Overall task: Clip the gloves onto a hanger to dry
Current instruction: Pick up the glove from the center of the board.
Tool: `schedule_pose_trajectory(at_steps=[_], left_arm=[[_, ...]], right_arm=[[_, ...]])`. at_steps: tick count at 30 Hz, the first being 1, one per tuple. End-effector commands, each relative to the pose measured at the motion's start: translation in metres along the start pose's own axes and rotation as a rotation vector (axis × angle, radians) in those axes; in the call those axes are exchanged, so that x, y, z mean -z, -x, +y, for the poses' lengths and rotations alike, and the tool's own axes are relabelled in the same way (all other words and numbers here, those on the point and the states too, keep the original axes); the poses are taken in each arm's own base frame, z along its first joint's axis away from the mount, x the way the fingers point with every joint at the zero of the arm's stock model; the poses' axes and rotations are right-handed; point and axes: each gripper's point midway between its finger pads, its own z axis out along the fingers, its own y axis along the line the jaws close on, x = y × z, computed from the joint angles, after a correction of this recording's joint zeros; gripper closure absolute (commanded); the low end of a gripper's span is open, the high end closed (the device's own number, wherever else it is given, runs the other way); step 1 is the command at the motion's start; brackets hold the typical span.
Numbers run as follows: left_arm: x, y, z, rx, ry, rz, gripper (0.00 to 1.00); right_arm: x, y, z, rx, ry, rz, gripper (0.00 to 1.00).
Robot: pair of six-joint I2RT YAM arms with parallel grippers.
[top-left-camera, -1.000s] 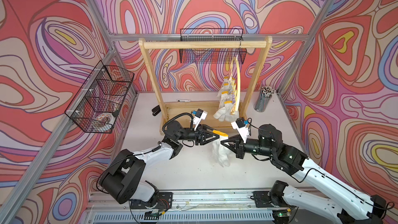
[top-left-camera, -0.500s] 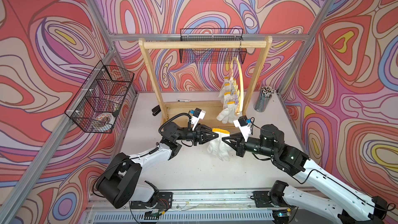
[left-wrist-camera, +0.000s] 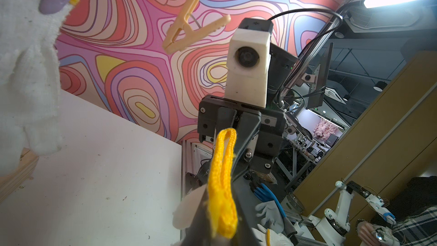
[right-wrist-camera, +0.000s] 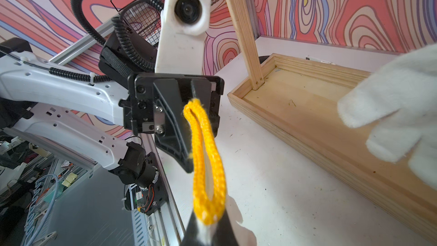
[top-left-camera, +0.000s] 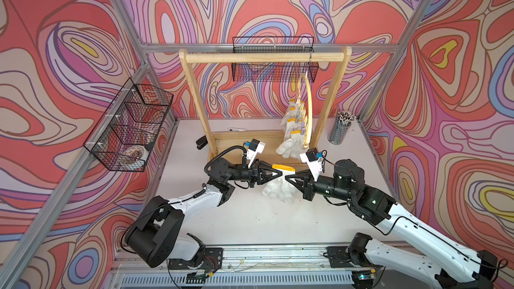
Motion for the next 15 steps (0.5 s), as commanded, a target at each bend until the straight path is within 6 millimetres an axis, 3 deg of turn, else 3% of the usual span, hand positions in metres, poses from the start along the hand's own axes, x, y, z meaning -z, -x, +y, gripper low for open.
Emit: schedule_pose_trajectory(at_steps=[1,3,4,9,12,15], left_arm=[[-0.001,0.011,-0.01,-0.063,-0.029,-0.024,0.99],[-0.002,0.011,-0.004,-0.043,-0.009,-0.019,1.0],[-0.002,0.011,0.002,-0.033,0.011,-0.015,1.0],[-0.002,0.009,0.025,-0.036,0.19,0.059,1.0],[0.002,0.007,0.026,-0.139,0.348,0.163,1.0],[0.004,0.015,0.02,-0.209,0.388,0.2,1.0]], right_arm=[[0.004,-0.004,-0.006,0.013,-0.035,0.004,1.0],[0.009,-0.004,-0.012,0.014,-0.08,0.004,0.99],[0.012,-0.002,-0.016,0.018,-0.109,0.003,0.86],[0.038,0.017,-0.023,0.101,-0.222,-0.022,0.52],[0.055,0.033,-0.022,0.175,-0.271,-0.056,0.46],[0.066,0.05,-0.021,0.262,-0.307,-0.07,0.42]])
